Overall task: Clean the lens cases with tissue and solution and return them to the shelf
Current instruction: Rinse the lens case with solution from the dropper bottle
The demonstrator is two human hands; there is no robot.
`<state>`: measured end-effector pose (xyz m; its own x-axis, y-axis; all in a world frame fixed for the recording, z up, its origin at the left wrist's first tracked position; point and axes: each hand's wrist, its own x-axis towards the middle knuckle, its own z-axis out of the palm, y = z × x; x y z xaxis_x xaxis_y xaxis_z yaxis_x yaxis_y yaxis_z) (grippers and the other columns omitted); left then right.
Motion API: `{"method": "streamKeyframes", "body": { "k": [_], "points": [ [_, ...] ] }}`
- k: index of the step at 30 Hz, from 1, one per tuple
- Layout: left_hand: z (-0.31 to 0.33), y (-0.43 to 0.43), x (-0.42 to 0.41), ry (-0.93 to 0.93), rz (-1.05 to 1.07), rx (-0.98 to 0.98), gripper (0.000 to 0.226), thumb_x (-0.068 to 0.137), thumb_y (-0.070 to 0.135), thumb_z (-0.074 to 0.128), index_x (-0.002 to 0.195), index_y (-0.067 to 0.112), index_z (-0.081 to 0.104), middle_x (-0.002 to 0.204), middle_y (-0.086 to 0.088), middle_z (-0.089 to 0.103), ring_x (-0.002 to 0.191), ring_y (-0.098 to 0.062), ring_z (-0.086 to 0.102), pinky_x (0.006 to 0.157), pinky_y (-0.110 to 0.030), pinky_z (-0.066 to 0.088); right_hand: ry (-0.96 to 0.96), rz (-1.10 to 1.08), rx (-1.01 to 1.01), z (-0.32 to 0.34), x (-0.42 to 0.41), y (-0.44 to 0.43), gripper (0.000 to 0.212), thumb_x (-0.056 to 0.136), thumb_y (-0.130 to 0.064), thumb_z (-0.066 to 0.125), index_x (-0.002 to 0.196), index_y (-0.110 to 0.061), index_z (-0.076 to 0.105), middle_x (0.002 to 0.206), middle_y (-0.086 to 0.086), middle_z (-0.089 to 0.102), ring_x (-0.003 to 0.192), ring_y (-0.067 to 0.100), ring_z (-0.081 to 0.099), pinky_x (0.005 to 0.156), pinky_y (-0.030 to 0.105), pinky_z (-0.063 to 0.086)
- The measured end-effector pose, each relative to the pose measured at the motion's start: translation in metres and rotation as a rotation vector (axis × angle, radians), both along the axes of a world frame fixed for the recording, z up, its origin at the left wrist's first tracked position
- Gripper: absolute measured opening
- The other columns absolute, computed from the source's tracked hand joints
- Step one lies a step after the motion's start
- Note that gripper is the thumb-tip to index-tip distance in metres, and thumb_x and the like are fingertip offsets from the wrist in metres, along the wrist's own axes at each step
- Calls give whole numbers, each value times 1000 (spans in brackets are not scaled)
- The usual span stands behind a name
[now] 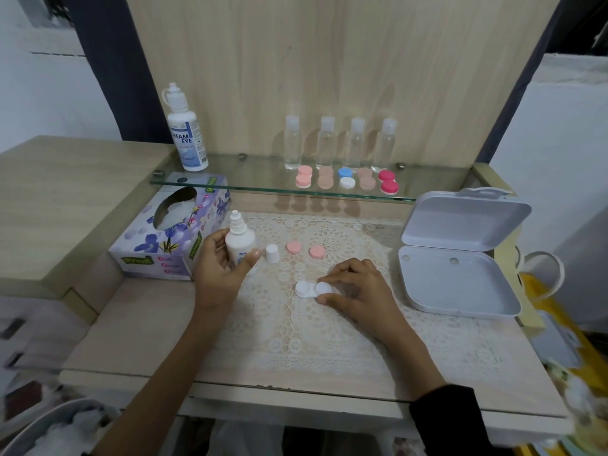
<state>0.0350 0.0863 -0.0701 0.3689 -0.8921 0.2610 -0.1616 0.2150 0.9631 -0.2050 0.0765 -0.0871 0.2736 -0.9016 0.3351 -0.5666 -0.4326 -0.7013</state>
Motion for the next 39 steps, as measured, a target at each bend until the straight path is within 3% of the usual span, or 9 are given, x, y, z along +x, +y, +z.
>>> {"method": "streamKeyframes", "body": {
  "k": [3, 5, 8, 12, 19, 23, 29, 34, 39],
  "points": [
    [-2, 13, -11, -71, 211, -35, 66, 72, 15, 82, 127, 13, 45, 131, -1, 48, 122, -12, 46, 99, -20, 39, 0, 3, 5, 0, 0, 1, 30, 72, -40, 81, 101, -33, 75, 100, -17, 60, 99, 2, 44, 85, 25, 36],
    [1, 28, -25, -116, 387, -116, 53, 74, 11, 77, 118, 19, 49, 120, 10, 51, 111, -7, 49, 91, -19, 40, -4, 3, 6, 0, 0, 1, 31, 71, -42, 80, 100, -33, 75, 100, -17, 60, 99, 3, 45, 86, 27, 36],
    [7, 39, -50, -296, 211, -258, 26, 80, 5, 66, 99, 21, 59, 102, 18, 58, 94, -3, 56, 80, -18, 46, -10, 2, 0, 0, 0, 1, 35, 68, -50, 74, 100, -33, 75, 99, -18, 60, 98, 1, 44, 86, 26, 37],
    [-7, 13, -60, -413, -109, -183, 29, 82, -10, 59, 98, 12, 68, 108, 1, 64, 104, -12, 61, 87, -30, 52, 6, 3, -6, 0, 0, 1, 34, 70, -47, 77, 100, -32, 75, 99, -17, 60, 98, 1, 44, 85, 26, 37],
    [-4, -35, -61, -869, -67, 25, 42, 92, -2, 49, 132, 8, 54, 142, -7, 47, 130, -24, 43, 105, -31, 34, 6, -1, -5, 2, 1, 2, 30, 72, -39, 82, 100, -31, 75, 99, -17, 60, 98, -1, 43, 86, 26, 37],
    [-3, -48, -62, -1016, -101, 70, 40, 92, -2, 51, 130, 11, 56, 130, -9, 58, 118, -27, 48, 93, -40, 46, 0, 4, 0, 2, 1, 2, 31, 71, -41, 80, 99, -32, 75, 99, -18, 59, 99, -2, 43, 87, 26, 36],
    [-6, -42, -58, -950, -154, 16, 32, 89, -2, 55, 117, 10, 66, 115, -10, 63, 108, -27, 54, 86, -40, 48, -4, 7, -5, 2, 2, 2, 45, 65, -62, 65, 98, -35, 75, 97, -22, 58, 98, -3, 43, 86, 27, 37],
    [-3, -24, -49, -729, -258, -53, 28, 90, 5, 60, 115, 14, 67, 108, -1, 61, 98, -10, 56, 81, -9, 38, 6, 2, -17, 1, 2, 1, 38, 67, -55, 70, 98, -34, 75, 97, -22, 58, 98, -3, 42, 87, 30, 38],
    [-5, -2, -41, -622, -378, -74, 26, 89, 14, 64, 114, 15, 67, 106, 5, 63, 96, 4, 56, 77, -3, 37, 6, 5, -21, 1, 2, 1, 46, 65, -63, 63, 98, -34, 75, 96, -23, 57, 96, -2, 44, 85, 30, 38]
  ]
}}
